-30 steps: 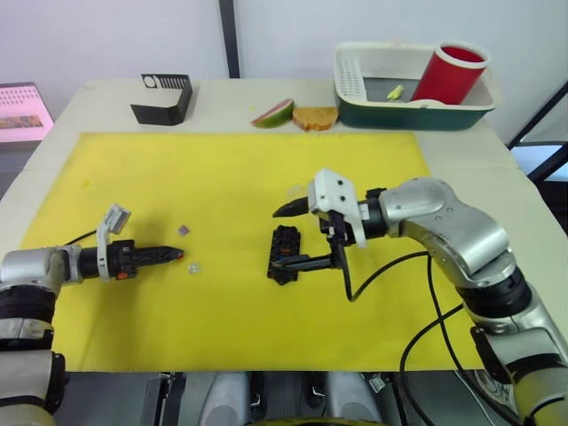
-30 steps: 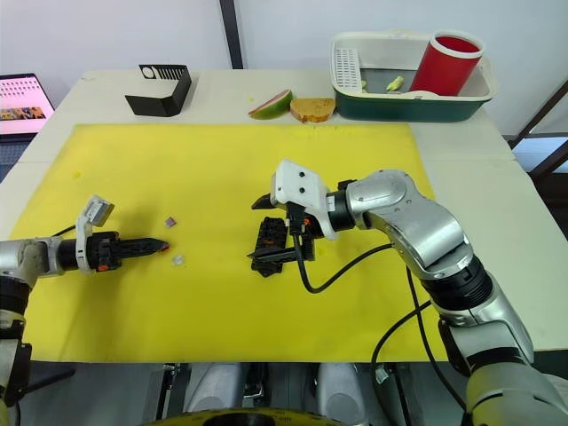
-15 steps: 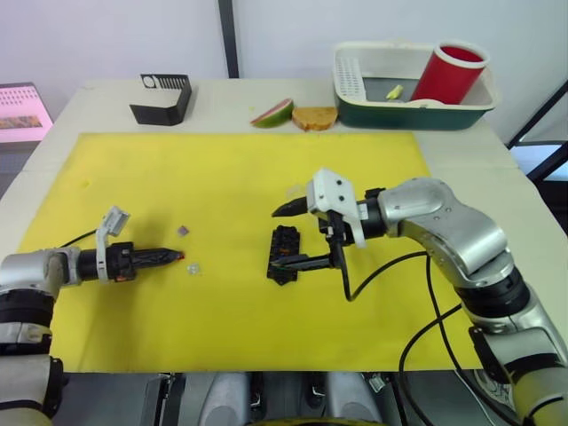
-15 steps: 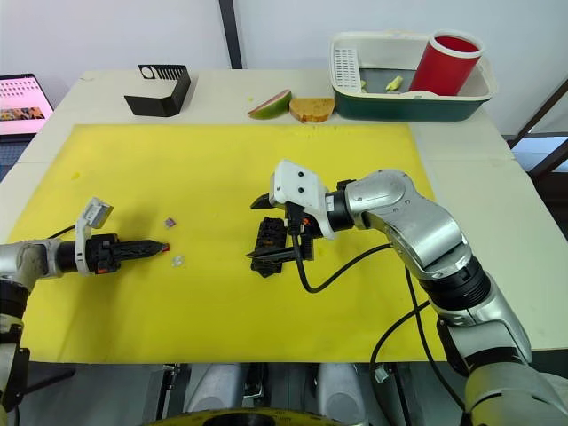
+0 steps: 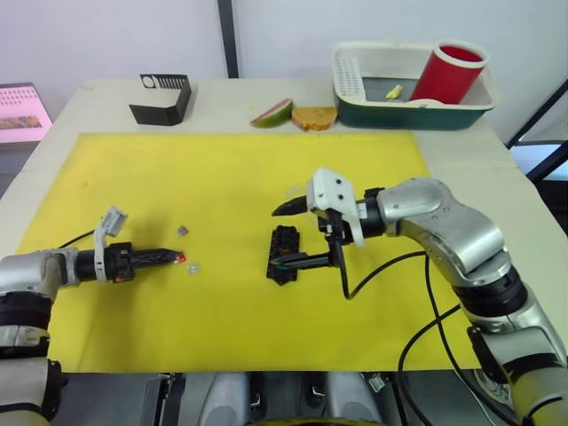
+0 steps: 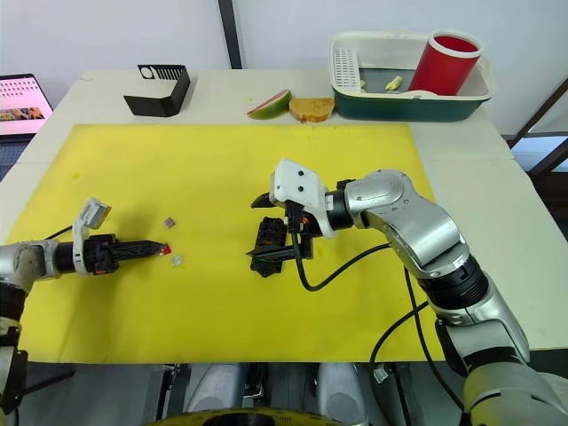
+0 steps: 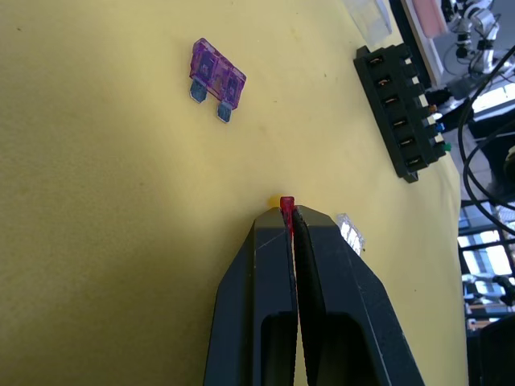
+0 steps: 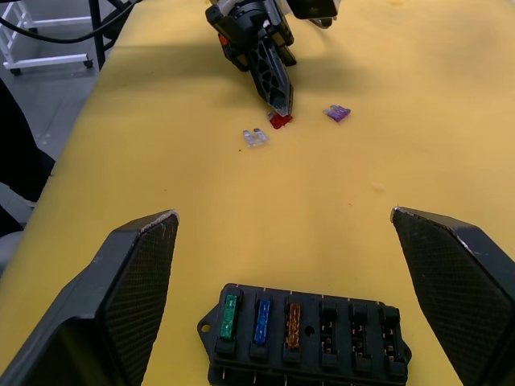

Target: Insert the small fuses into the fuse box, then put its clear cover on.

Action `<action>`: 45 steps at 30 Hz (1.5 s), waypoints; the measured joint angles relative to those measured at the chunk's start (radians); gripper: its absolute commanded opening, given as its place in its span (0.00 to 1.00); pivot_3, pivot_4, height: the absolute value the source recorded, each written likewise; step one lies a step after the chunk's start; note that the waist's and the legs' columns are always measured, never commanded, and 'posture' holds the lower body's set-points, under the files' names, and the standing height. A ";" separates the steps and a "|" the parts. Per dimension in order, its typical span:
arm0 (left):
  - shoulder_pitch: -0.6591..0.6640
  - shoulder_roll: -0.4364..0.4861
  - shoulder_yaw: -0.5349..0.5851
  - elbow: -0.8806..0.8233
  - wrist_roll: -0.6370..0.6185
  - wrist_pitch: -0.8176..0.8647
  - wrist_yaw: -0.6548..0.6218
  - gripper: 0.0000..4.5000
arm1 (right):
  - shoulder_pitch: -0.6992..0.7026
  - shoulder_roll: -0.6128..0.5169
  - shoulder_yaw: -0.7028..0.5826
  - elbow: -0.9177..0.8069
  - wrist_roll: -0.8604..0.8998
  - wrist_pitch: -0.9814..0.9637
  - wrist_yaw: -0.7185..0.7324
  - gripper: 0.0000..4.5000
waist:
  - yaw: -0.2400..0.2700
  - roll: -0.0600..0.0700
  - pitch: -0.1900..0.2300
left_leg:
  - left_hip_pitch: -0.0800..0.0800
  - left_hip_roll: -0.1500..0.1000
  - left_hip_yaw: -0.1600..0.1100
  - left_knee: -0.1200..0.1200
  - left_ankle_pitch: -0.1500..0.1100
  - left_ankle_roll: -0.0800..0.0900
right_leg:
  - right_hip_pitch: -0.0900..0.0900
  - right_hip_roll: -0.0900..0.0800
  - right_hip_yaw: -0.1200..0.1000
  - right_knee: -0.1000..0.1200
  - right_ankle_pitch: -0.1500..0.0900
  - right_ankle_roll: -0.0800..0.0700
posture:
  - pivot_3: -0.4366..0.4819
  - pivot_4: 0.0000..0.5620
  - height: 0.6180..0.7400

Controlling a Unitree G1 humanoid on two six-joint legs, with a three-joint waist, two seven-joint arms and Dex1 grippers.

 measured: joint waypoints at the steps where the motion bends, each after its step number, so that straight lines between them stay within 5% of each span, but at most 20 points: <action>1: 0.004 0.000 0.005 -0.005 -0.001 0.004 0.001 0.00 | 0.000 0.000 0.000 0.000 0.000 0.000 0.000 1.00 | 0.000 0.000 0.000 | 0.000 0.000 0.000 0.000 0.000 0.000 | 0.000 0.000 0.000 0.000 0.000 0.000 | 0.48 0.27 1.00; 10: 0.069 0.005 0.153 -0.200 -0.133 0.159 0.095 0.00 | 0.000 0.011 -0.026 -0.001 0.048 0.060 -0.018 1.00 | 0.004 -0.001 0.000 | -0.001 0.000 -0.001 0.000 0.000 0.000 | 0.000 -0.001 0.000 -0.001 0.000 0.000 | 0.48 0.27 1.00; 18: 0.005 -0.127 0.351 -0.551 -0.409 0.354 0.331 0.00 | -0.011 0.097 -0.212 0.005 0.278 0.331 -0.135 1.00 | 0.007 -0.002 0.000 | -0.001 0.000 -0.002 0.001 0.000 0.000 | 0.001 -0.001 0.000 -0.001 0.000 0.000 | 0.48 0.27 1.00; 28: -0.174 -0.257 0.312 -0.725 -0.618 0.394 0.523 0.00 | -0.155 0.293 -0.499 0.119 0.641 0.730 -0.409 1.00 | 0.005 -0.001 0.000 | -0.001 -0.001 -0.002 0.000 0.000 0.000 | 0.001 -0.001 0.000 -0.001 0.000 0.000 | 0.48 0.27 1.00; 33: -0.175 -0.260 0.269 -0.728 -0.634 0.374 0.529 0.00 | -0.175 0.340 -0.554 0.139 0.716 0.780 -0.520 0.60 | 0.004 -0.001 0.000 | -0.001 -0.001 -0.002 0.000 0.000 0.000 | 0.001 0.000 0.000 -0.001 0.000 0.000 | 0.48 0.27 1.00; 44: -0.175 -0.248 0.245 -0.716 -0.640 0.337 0.528 0.00 | -0.183 0.357 -0.560 0.156 0.791 0.772 -0.632 0.60 | 0.004 -0.001 0.000 | -0.001 -0.001 -0.002 0.000 0.000 0.000 | 0.001 0.000 0.000 -0.001 0.000 0.000 | 0.48 0.27 1.00; 45: -0.175 -0.248 0.245 -0.716 -0.643 0.332 0.528 0.00 | -0.183 0.357 -0.557 0.156 0.798 0.770 -0.635 0.54 | 0.004 -0.001 0.000 | -0.001 -0.001 -0.002 0.000 0.000 0.000 | 0.001 0.000 0.000 -0.001 0.000 0.000 | 0.48 0.27 1.00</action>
